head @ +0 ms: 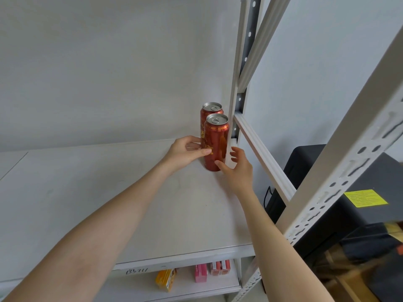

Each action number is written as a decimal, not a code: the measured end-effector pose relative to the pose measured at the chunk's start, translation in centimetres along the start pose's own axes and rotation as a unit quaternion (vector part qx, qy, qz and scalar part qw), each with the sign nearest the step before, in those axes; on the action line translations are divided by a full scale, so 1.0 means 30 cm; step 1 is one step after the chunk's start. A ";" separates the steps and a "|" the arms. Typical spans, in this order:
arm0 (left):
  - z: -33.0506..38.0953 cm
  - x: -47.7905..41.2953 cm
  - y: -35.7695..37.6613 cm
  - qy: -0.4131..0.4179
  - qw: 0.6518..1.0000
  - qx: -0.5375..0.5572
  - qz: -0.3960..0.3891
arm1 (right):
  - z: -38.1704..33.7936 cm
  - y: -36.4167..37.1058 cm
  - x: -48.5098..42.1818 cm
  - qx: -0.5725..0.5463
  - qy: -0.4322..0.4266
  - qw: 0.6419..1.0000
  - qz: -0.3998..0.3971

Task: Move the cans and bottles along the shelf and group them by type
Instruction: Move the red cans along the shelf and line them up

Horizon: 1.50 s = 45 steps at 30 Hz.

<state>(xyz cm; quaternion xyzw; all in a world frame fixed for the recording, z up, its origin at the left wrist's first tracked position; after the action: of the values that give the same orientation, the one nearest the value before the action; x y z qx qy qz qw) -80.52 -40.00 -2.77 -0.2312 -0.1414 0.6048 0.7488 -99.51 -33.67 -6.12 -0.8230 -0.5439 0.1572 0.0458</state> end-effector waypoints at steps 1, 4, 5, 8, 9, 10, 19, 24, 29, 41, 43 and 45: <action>-0.006 0.015 -0.016 -0.001 0.999 -0.036 0.011 | -0.012 -0.006 0.011 0.041 -0.009 0.999 0.004; 0.006 0.083 -0.078 0.027 0.986 -0.154 0.062 | -0.069 -0.019 0.059 0.155 -0.058 0.986 0.010; 0.018 0.112 -0.098 0.043 0.977 -0.195 0.078 | -0.094 -0.021 0.082 0.193 -0.082 0.978 0.011; 0.037 0.209 -0.150 0.062 0.950 -0.287 0.110 | -0.161 -0.018 0.166 0.302 -0.151 0.941 0.001; 0.036 0.243 -0.165 0.061 0.943 -0.305 0.116 | -0.177 -0.015 0.195 0.330 -0.166 0.929 -0.006; 0.034 0.276 -0.179 0.060 0.937 -0.323 0.121 | -0.191 -0.014 0.223 0.351 -0.175 0.920 -0.012; 0.003 0.612 -0.297 0.043 0.846 -0.514 0.134 | -0.293 0.023 0.451 0.451 -0.166 0.871 -0.101; -0.018 0.788 -0.393 0.036 0.827 -0.540 0.152 | -0.363 0.080 0.574 0.458 -0.173 0.865 -0.111; -0.075 0.930 -0.515 0.027 0.815 -0.557 0.160 | -0.422 0.189 0.692 0.459 -0.176 0.863 -0.115; -0.314 1.196 -0.914 0.040 0.796 -0.589 0.131 | -0.603 0.558 1.024 0.456 -0.174 0.869 -0.079; -0.354 1.229 -0.973 0.037 0.796 -0.591 0.128 | -0.628 0.616 1.069 0.454 -0.174 0.870 -0.079; -0.392 1.257 -1.033 0.032 0.797 -0.590 0.127 | -0.649 0.678 1.107 0.454 -0.174 0.870 -0.083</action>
<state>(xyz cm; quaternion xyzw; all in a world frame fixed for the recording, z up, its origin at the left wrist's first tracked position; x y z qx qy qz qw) -40.09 -10.44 0.65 -0.6633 -0.4166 0.4859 0.3878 -63.68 -9.81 0.36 -0.6228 -0.4783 0.5229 0.3316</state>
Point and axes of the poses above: each hand's wrist, its own x-axis away from the middle knuckle, its own y-axis out of the palm, z = x × y, the point moved 10 cm from there along -x, towards the middle knuckle, and after that the axes turned 10 degrees about -x, right-handed, at the moved point
